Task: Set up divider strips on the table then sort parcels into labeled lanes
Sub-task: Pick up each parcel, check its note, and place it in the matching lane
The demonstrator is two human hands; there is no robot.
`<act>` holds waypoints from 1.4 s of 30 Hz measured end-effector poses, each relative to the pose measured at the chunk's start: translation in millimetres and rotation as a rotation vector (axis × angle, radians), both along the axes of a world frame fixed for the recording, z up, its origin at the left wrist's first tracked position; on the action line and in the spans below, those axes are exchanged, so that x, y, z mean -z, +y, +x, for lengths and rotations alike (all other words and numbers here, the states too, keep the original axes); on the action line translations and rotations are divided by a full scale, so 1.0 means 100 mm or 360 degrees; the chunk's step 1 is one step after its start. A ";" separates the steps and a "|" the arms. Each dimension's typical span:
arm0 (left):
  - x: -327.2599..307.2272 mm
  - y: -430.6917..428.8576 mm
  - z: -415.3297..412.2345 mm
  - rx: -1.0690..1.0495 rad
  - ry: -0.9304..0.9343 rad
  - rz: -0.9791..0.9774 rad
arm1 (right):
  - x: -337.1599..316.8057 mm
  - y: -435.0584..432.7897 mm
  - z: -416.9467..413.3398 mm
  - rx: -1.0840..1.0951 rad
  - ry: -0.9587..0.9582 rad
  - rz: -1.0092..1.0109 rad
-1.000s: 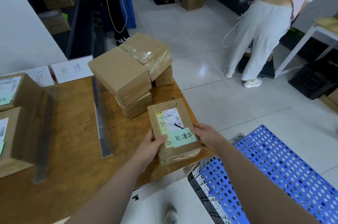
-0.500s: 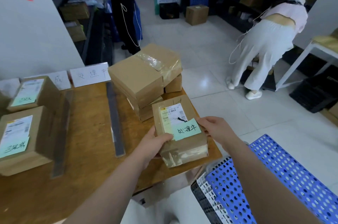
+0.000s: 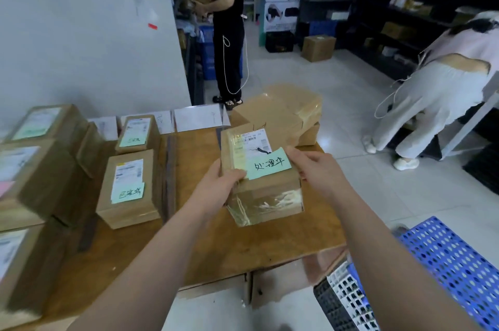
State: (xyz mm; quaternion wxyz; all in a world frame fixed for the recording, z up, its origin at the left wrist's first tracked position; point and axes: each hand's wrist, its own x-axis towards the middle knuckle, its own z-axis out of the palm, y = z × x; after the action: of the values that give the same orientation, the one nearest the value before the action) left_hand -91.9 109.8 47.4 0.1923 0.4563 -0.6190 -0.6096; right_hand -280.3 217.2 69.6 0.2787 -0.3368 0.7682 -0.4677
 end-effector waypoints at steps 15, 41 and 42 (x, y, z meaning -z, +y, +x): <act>0.04 -1.60 0.23 -0.0141 -0.0160 -0.0105 | 0.27 -1.95 0.36 -0.0191 -0.0144 0.0135; 1.25 -3.29 -0.49 -0.0362 -0.0485 0.0109 | 1.55 -3.84 -0.04 -0.0123 -0.0285 0.0531; 1.26 -3.29 -0.50 -0.0352 -0.0511 0.0086 | 1.54 -3.85 -0.03 -0.0124 -0.0263 0.0543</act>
State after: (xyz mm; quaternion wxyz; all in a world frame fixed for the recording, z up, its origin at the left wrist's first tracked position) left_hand -141.7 -219.0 -78.7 0.1447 0.6179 -0.5711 -0.5206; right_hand -282.9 -167.5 -84.5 0.4118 -0.2747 0.7972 -0.3456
